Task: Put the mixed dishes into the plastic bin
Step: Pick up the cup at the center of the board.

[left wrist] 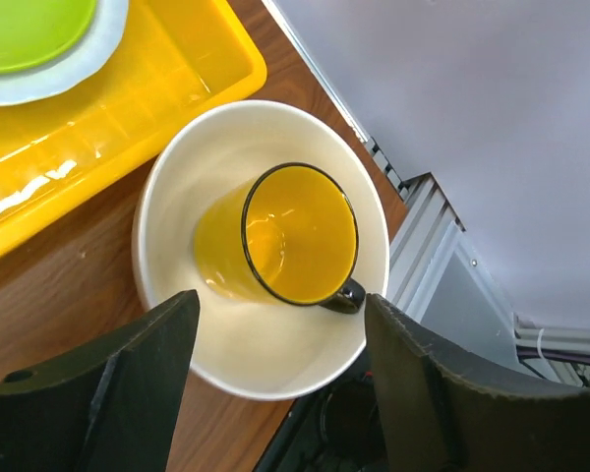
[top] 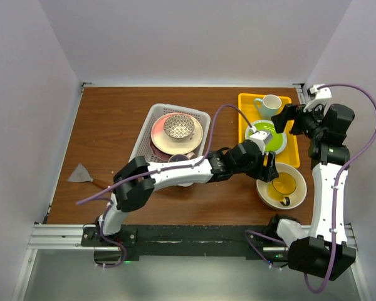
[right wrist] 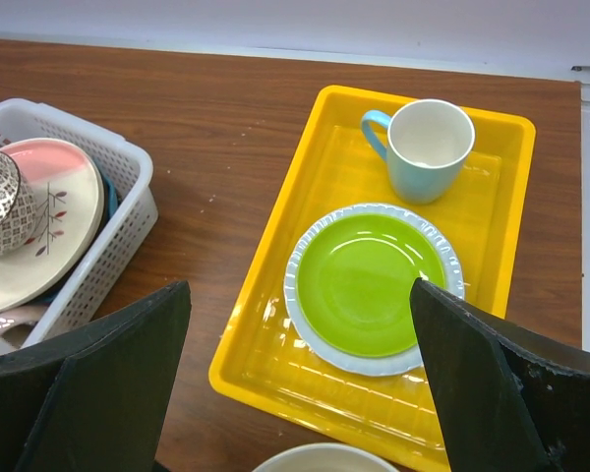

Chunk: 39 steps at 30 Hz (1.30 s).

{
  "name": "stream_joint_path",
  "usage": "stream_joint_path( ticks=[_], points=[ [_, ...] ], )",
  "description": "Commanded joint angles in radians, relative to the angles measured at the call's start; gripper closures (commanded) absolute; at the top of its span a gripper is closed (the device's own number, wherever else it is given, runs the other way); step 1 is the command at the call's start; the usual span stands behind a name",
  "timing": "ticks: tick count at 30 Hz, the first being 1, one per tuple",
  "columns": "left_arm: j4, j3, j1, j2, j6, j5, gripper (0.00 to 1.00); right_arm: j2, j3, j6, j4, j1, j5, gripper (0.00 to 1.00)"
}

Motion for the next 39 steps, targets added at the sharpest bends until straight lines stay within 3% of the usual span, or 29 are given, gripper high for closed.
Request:
stream_joint_path(
  ticks=[1,12,27,35,38,39],
  points=[
    [-0.037,0.134,-0.01,0.066,-0.035,0.001,0.33,-0.024,-0.002,-0.009,0.021,-0.012,-0.002,0.03],
    [-0.223,0.39,-0.027,0.257,-0.005,-0.094,0.43,-0.025,-0.007,-0.012,0.02,-0.023,-0.006,0.03],
    [-0.349,0.535,-0.078,0.367,0.072,-0.246,0.54,-0.017,-0.01,-0.013,0.021,-0.029,-0.019,0.03],
    [-0.37,0.57,-0.092,0.395,0.107,-0.3,0.69,-0.013,-0.012,-0.013,0.023,-0.029,-0.019,0.03],
    [-0.375,0.578,-0.095,0.399,0.12,-0.302,0.78,-0.011,-0.012,-0.015,0.021,-0.03,-0.019,0.03],
    [-0.375,0.578,-0.096,0.396,0.12,-0.3,0.86,-0.013,-0.012,-0.015,0.023,-0.03,-0.019,0.03]
  ],
)
